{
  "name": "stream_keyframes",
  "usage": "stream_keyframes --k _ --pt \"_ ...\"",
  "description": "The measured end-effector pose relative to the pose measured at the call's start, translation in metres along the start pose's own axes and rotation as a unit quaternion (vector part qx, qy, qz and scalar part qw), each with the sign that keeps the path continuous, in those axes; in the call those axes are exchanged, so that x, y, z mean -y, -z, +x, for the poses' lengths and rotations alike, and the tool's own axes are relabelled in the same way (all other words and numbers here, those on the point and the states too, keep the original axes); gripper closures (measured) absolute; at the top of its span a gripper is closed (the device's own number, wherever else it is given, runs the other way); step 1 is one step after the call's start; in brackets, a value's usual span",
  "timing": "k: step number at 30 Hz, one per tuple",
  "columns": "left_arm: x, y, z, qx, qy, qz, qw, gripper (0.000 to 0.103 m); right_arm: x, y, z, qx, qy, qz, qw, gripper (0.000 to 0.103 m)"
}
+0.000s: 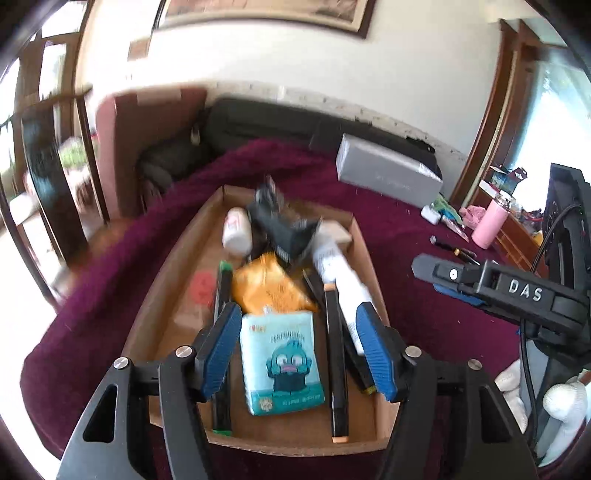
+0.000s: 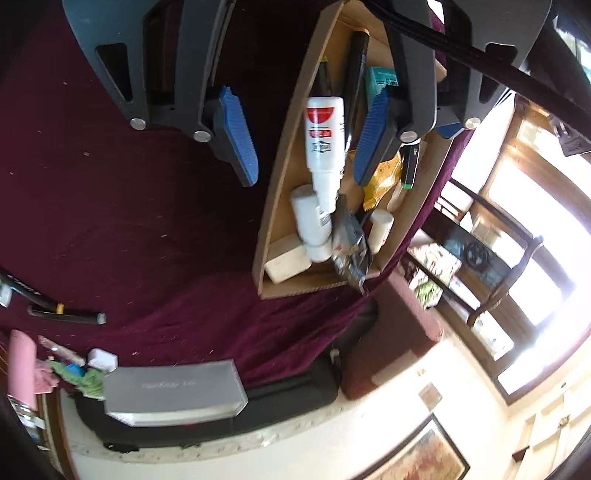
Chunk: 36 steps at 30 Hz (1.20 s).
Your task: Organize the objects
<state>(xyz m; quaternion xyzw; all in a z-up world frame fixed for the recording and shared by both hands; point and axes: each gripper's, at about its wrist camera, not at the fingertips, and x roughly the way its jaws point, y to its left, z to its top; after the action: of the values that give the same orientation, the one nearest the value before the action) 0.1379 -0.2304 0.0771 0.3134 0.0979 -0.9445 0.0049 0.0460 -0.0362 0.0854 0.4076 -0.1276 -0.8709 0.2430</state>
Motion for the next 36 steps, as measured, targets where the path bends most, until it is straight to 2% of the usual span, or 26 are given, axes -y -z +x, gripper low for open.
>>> stream_keyframes --k 2,5,8,9,14,17,21,26,31,36 --pt "0.008 -0.002 -0.016 0.038 -0.02 0.023 0.9988 0.044 0.002 0.002 -0.01 0.017 0.007 -0.005 1.0 0.049" --pt "0.019 -0.006 -0.042 0.103 -0.04 0.045 0.9928 0.03 0.001 0.005 -0.026 0.047 0.021 -0.019 0.999 0.045" --pt "0.024 -0.007 -0.056 0.132 -0.043 0.051 0.989 0.021 -0.001 0.011 -0.037 0.074 0.03 -0.029 0.996 0.036" --pt "0.024 -0.007 -0.057 0.132 -0.043 0.051 0.989 0.018 -0.002 0.013 -0.04 0.081 0.034 -0.032 0.996 0.035" --pt "0.037 -0.005 -0.045 0.092 -0.025 0.061 0.9935 0.018 0.001 0.021 -0.047 0.101 0.047 -0.04 0.993 0.031" --pt "0.047 -0.002 -0.049 0.089 -0.022 0.065 0.9937 0.018 0.005 0.023 -0.05 0.106 0.047 -0.036 0.993 0.029" --pt "0.052 -0.001 -0.059 0.111 -0.044 0.077 0.9899 0.018 0.009 0.027 -0.053 0.118 0.05 -0.035 0.991 0.026" --pt "0.042 -0.006 -0.074 0.147 -0.064 0.059 0.9852 0.018 0.0 0.032 -0.049 0.117 0.056 -0.058 0.99 0.024" --pt "0.028 -0.012 -0.07 0.128 -0.054 0.055 0.9888 0.018 -0.021 0.041 -0.055 0.148 0.092 -0.114 0.978 0.023" --pt "0.018 -0.017 -0.071 0.134 -0.082 0.044 0.9867 0.018 -0.041 0.048 -0.06 0.179 0.126 -0.158 0.963 0.023"
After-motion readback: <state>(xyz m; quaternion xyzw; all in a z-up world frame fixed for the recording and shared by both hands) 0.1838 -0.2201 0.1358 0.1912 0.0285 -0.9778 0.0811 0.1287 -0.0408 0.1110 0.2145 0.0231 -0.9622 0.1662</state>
